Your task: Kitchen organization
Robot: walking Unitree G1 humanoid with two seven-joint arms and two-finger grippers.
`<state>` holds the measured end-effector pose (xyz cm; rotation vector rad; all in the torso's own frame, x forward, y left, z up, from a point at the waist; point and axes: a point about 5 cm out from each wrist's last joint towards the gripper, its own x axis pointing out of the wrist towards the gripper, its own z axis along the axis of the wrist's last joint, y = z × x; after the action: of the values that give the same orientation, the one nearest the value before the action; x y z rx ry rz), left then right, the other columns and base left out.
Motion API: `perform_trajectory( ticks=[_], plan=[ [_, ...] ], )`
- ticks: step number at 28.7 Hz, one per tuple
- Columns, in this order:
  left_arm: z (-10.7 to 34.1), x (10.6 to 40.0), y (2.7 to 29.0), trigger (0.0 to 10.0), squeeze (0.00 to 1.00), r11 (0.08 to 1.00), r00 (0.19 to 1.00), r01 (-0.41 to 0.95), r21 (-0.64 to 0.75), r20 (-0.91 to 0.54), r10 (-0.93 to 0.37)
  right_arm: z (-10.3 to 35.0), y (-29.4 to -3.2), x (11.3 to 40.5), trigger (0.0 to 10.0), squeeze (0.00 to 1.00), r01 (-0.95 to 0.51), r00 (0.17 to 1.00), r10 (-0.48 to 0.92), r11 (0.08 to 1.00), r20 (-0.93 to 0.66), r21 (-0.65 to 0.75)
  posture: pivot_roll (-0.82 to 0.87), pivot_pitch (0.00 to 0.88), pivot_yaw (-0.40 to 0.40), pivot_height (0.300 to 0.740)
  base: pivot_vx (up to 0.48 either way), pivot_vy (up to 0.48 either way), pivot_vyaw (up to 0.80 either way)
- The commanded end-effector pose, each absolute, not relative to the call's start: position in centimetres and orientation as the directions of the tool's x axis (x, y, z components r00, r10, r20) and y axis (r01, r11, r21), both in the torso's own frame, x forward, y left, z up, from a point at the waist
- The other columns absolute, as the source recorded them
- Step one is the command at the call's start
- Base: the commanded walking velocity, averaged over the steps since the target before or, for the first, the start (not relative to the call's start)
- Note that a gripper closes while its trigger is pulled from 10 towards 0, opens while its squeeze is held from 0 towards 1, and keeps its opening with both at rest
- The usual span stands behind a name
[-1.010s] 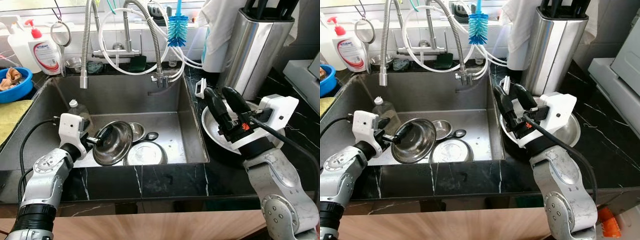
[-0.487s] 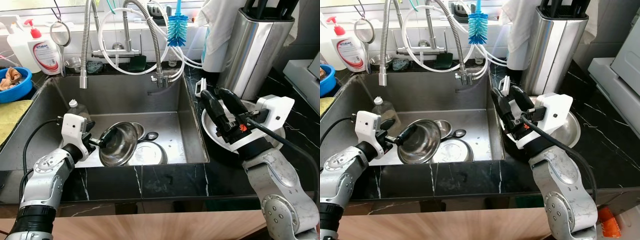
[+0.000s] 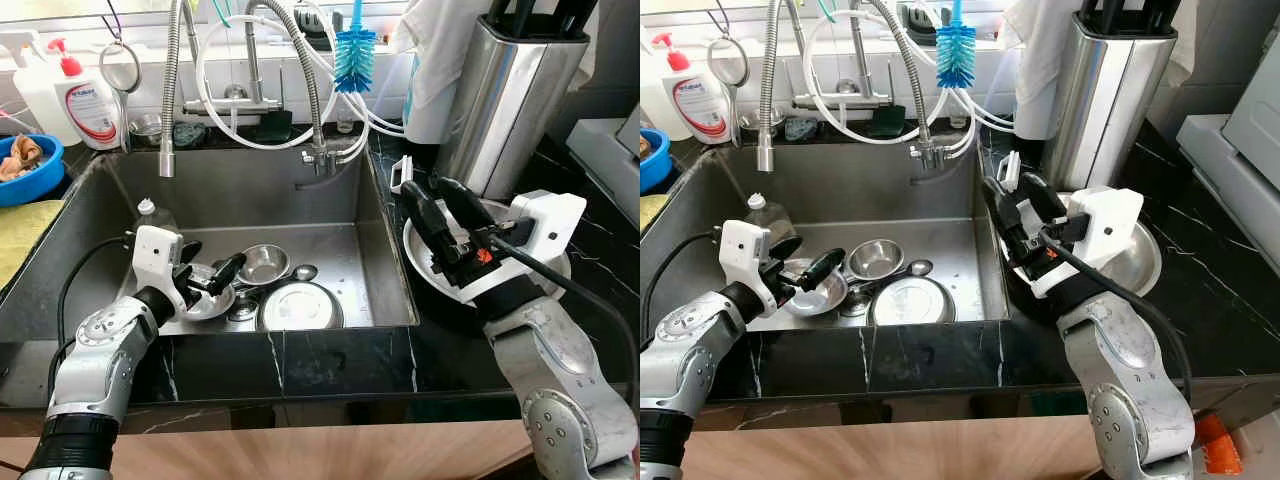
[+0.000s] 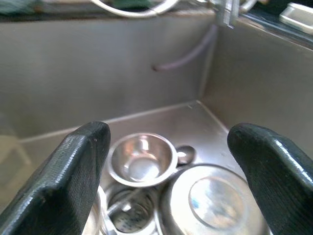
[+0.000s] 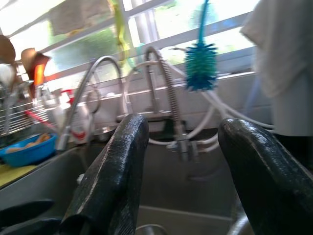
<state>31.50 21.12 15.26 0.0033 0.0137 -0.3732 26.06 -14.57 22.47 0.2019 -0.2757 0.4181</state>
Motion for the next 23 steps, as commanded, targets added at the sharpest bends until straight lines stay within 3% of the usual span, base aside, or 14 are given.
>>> perform_trajectory(
  ticks=[1, 3, 4, 6, 13, 14, 15, 23],
  plan=[
    [15.7, 31.7, 21.7, 10.0, 0.00, 0.948, 0.948, 0.317, 0.034, 0.006, -0.317, 22.7, -14.9, 26.2, 10.0, 0.00, -0.394, 0.888, 0.338, 0.909, 0.311, 0.135, 0.01, 0.041, 0.041, 0.740, 0.000, 0.000, 0.00],
    [16.0, 31.9, 22.2, 10.0, 0.00, 0.964, 0.963, 0.265, 0.036, 0.031, -0.266, 23.6, -16.7, 26.9, 10.0, 0.00, -0.228, 0.931, 0.180, 0.966, 0.318, 0.121, 0.01, 0.042, 0.040, 0.740, 0.000, 0.000, 0.00],
    [16.0, 31.9, 22.2, 10.0, 0.00, 0.964, 0.963, 0.265, 0.036, 0.031, -0.266, 23.6, -16.7, 26.9, 10.0, 0.00, -0.228, 0.931, 0.180, 0.966, 0.318, 0.121, 0.01, 0.042, 0.040, 0.740, 0.000, 0.000, 0.00],
    [16.3, 32.2, 23.2, 10.0, 0.00, 0.982, 0.982, 0.176, 0.074, 0.060, -0.180, 23.1, -19.7, 27.7, 10.0, 0.00, 0.072, 0.977, -0.078, 0.997, 0.199, 0.037, 0.01, 0.042, 0.040, 0.740, 0.000, 0.000, 0.00],
    [16.7, 32.2, 23.9, 10.0, 0.00, 0.986, 0.989, 0.102, 0.135, 0.093, -0.115, 21.9, -22.1, 27.4, 10.0, 0.00, 0.202, 0.969, -0.212, 0.975, 0.123, 0.095, 0.01, 0.039, 0.036, 0.740, 0.000, 0.000, 0.00],
    [16.6, 32.2, 24.0, 10.0, 0.00, 0.987, 0.989, 0.102, 0.124, 0.091, -0.114, 21.7, -22.4, 27.3, 10.0, 0.60, 0.226, 0.966, -0.237, 0.968, 0.103, 0.108, 0.01, 0.039, 0.036, 0.740, 0.000, 0.000, 0.00],
    [16.6, 32.2, 24.0, 10.0, 0.00, 0.988, 0.990, 0.097, 0.122, 0.094, -0.109, 21.7, -22.3, 27.3, 10.0, 1.00, 0.225, 0.967, -0.237, 0.967, 0.096, 0.120, 0.00, 0.037, 0.035, 0.740, 0.000, 0.000, 0.00],
    [16.3, 32.2, 24.0, 10.0, 0.00, 0.988, 0.990, 0.085, 0.126, 0.101, -0.098, 21.8, -23.6, 26.7, 10.0, 1.00, 0.293, 0.955, -0.296, 0.950, 0.021, 0.106, 0.00, 0.024, 0.032, 0.740, 0.000, 0.000, 0.00]
  ],
)
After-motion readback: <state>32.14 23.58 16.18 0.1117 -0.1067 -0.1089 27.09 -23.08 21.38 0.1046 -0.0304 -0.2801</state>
